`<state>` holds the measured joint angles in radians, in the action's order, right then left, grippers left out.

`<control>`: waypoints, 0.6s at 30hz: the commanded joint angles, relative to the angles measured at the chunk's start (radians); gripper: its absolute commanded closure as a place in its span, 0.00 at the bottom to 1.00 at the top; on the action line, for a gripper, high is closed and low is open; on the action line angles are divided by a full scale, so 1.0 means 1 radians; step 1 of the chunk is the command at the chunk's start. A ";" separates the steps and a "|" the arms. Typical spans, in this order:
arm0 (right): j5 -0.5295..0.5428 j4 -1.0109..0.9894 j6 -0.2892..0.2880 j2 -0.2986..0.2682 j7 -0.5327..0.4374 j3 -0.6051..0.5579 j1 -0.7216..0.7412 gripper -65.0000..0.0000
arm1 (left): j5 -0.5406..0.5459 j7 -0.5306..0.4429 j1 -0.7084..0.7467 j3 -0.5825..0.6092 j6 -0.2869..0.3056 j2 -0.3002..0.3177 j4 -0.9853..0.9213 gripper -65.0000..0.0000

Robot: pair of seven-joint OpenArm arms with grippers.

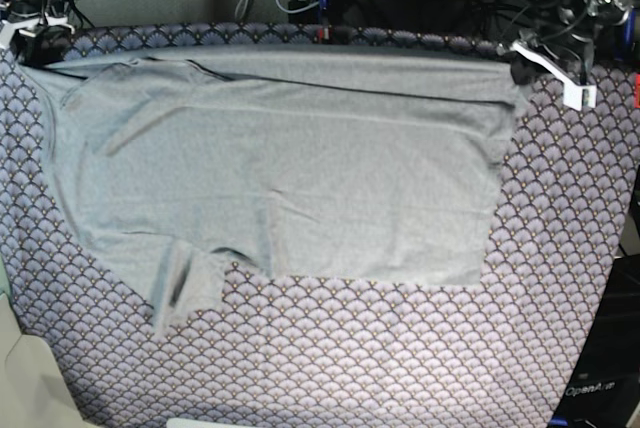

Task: Fold the T-shirt properly
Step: 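Pull the shirt edge further with both grippers and release it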

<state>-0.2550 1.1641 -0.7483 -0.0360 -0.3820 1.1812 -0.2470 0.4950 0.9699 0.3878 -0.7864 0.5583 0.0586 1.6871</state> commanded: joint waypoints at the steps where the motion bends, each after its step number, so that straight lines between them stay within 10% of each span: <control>1: 0.043 0.017 0.050 -0.021 -0.047 0.015 -0.010 1.00 | -0.019 -0.038 -0.002 -0.017 -0.019 0.022 0.017 1.00; 11: 0.038 0.015 0.050 0.011 -0.050 0.006 -0.050 1.00 | -0.019 -0.038 0.001 -0.012 -0.019 -0.010 0.015 1.00; 18: -0.146 0.015 0.050 0.041 -0.050 0.012 -0.048 0.81 | -0.015 -0.033 0.001 -0.009 -0.019 -0.012 0.015 1.00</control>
<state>-0.3908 1.1683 -0.7166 0.0139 -0.4351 1.1851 -0.2886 0.4828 0.9611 0.3878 -0.7895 0.5499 0.0330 1.6867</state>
